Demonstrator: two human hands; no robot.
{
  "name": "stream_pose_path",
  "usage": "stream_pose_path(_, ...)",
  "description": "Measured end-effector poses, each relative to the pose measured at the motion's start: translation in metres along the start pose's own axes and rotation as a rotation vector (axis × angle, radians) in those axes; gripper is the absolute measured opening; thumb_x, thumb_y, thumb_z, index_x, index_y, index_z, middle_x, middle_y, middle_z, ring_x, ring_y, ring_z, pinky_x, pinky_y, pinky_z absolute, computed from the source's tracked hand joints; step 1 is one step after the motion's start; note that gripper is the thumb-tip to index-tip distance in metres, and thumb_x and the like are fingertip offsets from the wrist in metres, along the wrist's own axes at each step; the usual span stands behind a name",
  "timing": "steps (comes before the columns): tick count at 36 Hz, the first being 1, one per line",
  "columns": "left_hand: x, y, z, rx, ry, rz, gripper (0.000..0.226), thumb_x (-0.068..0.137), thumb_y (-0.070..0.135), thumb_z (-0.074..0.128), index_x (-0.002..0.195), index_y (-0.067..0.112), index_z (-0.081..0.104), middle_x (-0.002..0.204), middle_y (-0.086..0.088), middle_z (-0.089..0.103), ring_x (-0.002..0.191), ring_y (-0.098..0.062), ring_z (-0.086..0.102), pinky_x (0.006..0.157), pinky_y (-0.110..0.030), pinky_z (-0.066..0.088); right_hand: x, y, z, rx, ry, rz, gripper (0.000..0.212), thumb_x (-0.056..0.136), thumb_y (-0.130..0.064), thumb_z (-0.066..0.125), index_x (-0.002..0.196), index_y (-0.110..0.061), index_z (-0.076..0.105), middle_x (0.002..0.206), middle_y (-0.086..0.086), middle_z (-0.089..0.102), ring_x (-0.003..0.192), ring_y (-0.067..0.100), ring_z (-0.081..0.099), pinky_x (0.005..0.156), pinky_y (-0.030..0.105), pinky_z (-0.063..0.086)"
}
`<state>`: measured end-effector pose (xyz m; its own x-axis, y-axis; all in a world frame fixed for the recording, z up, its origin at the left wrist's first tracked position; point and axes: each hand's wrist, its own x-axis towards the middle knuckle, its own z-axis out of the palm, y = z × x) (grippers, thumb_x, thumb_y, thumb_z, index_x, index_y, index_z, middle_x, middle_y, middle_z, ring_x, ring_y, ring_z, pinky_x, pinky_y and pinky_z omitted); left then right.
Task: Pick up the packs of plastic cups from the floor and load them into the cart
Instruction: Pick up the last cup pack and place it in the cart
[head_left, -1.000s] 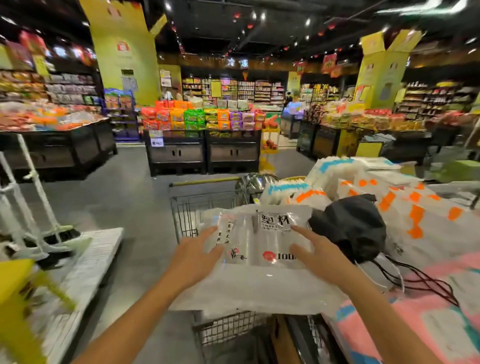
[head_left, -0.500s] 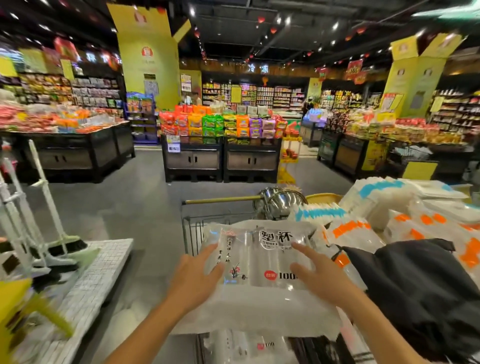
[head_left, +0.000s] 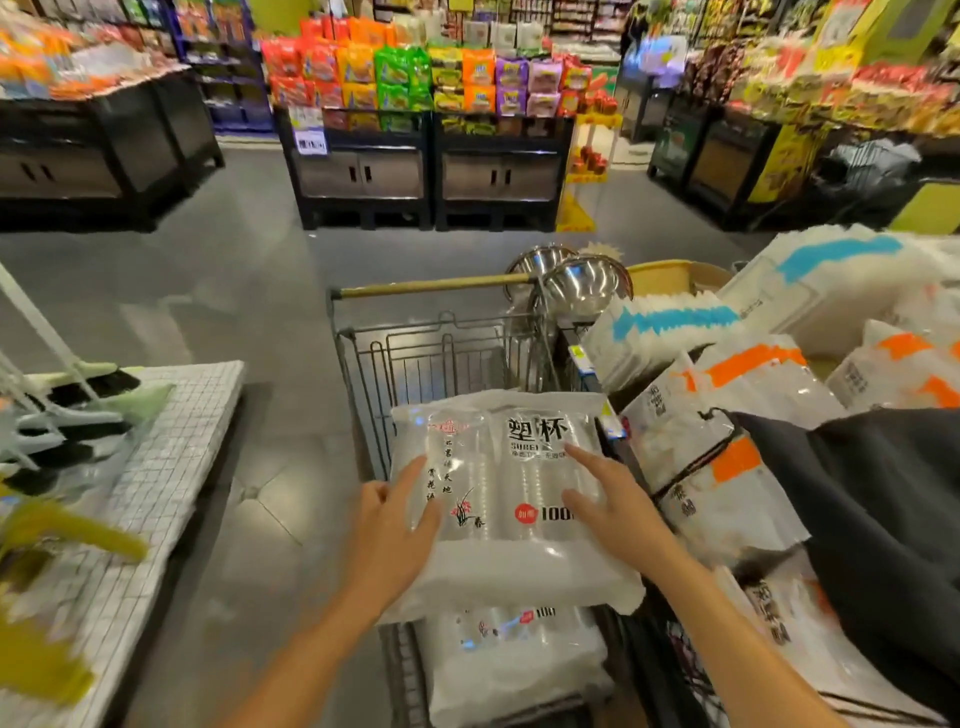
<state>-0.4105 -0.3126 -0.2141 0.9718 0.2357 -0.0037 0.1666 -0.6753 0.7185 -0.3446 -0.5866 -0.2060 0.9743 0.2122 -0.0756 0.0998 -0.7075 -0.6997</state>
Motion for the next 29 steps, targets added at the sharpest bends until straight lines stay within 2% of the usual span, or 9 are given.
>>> stream_pose_path(2, 0.002, -0.013, 0.023, 0.013, -0.013, -0.043, 0.055, 0.094, 0.051, 0.049, 0.146, 0.047, 0.031, 0.116, 0.003, 0.036, 0.095, -0.006, 0.042, 0.082, -0.019, 0.031, 0.01, 0.021, 0.014, 0.02, -0.039, 0.026, 0.059, 0.094, -0.035, 0.062, 0.148, -0.041, 0.037, 0.142, -0.008, 0.045, 0.133, 0.003, 0.036, 0.107, 0.021, 0.026)
stream_pose_path(5, 0.004, -0.032, 0.057, 0.004, -0.044, -0.129, 0.056, 0.093, 0.056, 0.046, 0.145, 0.053, 0.026, 0.121, 0.002, 0.034, 0.109, -0.014, 0.045, 0.089, -0.026, 0.034, 0.022, 0.052, 0.034, 0.04, -0.084, 0.049, 0.059, 0.094, -0.032, 0.062, 0.147, -0.043, 0.037, 0.142, -0.011, 0.043, 0.132, 0.0, 0.033, 0.115, 0.031, 0.03)
stream_pose_path(8, 0.003, -0.053, 0.091, 0.014, -0.07, -0.192, 0.059, 0.089, 0.067, 0.039, 0.144, 0.057, 0.021, 0.132, 0.001, 0.03, 0.124, -0.019, 0.038, 0.102, -0.036, 0.037, 0.031, 0.086, 0.056, 0.048, -0.133, 0.07, 0.06, 0.095, -0.034, 0.06, 0.146, -0.048, 0.033, 0.151, -0.007, 0.038, 0.145, 0.01, 0.025, 0.118, 0.042, 0.028)
stream_pose_path(10, 0.001, -0.063, 0.11, 0.006, -0.086, -0.225, 0.059, 0.088, 0.068, 0.037, 0.144, 0.059, 0.018, 0.136, 0.001, 0.029, 0.127, -0.021, 0.038, 0.108, -0.041, 0.037, 0.035, 0.107, 0.072, 0.058, -0.148, 0.08, 0.06, 0.095, -0.035, 0.058, 0.146, -0.051, 0.03, 0.155, -0.005, 0.033, 0.148, 0.013, 0.02, 0.119, 0.042, 0.027)
stream_pose_path(14, -0.005, -0.082, 0.139, 0.036, -0.123, -0.293, 0.06, 0.088, 0.073, 0.033, 0.143, 0.061, 0.014, 0.134, 0.006, 0.028, 0.123, -0.02, 0.045, 0.103, -0.047, 0.044, 0.035, 0.137, 0.099, 0.059, -0.206, 0.125, 0.061, 0.097, -0.034, 0.056, 0.146, -0.054, 0.026, 0.158, -0.002, 0.027, 0.148, 0.014, 0.019, 0.118, 0.036, 0.026)
stream_pose_path(18, -0.014, -0.096, 0.16, 0.07, -0.141, -0.328, 0.061, 0.09, 0.07, 0.033, 0.146, 0.053, 0.019, 0.134, 0.006, 0.028, 0.125, -0.017, 0.041, 0.105, -0.044, 0.041, 0.027, 0.157, 0.118, 0.078, -0.241, 0.17, 0.062, 0.099, -0.031, 0.054, 0.147, -0.055, 0.023, 0.163, -0.004, 0.014, 0.149, 0.006, 0.004, 0.114, 0.027, 0.018)
stream_pose_path(20, -0.019, -0.101, 0.171, 0.067, -0.158, -0.357, 0.063, 0.088, 0.071, 0.031, 0.146, 0.051, 0.021, 0.135, 0.005, 0.028, 0.126, -0.017, 0.04, 0.105, -0.043, 0.041, 0.023, 0.165, 0.124, 0.07, -0.265, 0.184, 0.062, 0.099, -0.032, 0.053, 0.146, -0.058, 0.021, 0.164, -0.006, 0.009, 0.146, 0.002, 0.004, 0.115, 0.031, 0.02)
stream_pose_path(23, -0.027, -0.109, 0.185, 0.079, -0.178, -0.379, 0.063, 0.087, 0.069, 0.028, 0.147, 0.05, 0.022, 0.138, 0.0, 0.03, 0.128, -0.022, 0.039, 0.104, -0.045, 0.042, 0.021, 0.171, 0.127, 0.076, -0.288, 0.219, 0.061, 0.099, -0.033, 0.052, 0.145, -0.059, 0.022, 0.164, -0.006, 0.004, 0.15, 0.016, 0.011, 0.118, 0.044, 0.027)
stream_pose_path(29, -0.023, -0.112, 0.191, 0.094, -0.172, -0.393, 0.059, 0.091, 0.063, 0.029, 0.148, 0.047, 0.022, 0.137, -0.002, 0.031, 0.124, -0.024, 0.043, 0.099, -0.046, 0.045, 0.03, 0.169, 0.129, 0.079, -0.294, 0.247, 0.063, 0.099, -0.03, 0.053, 0.143, -0.063, 0.021, 0.164, -0.005, 0.001, 0.151, 0.024, 0.012, 0.116, 0.05, 0.031)
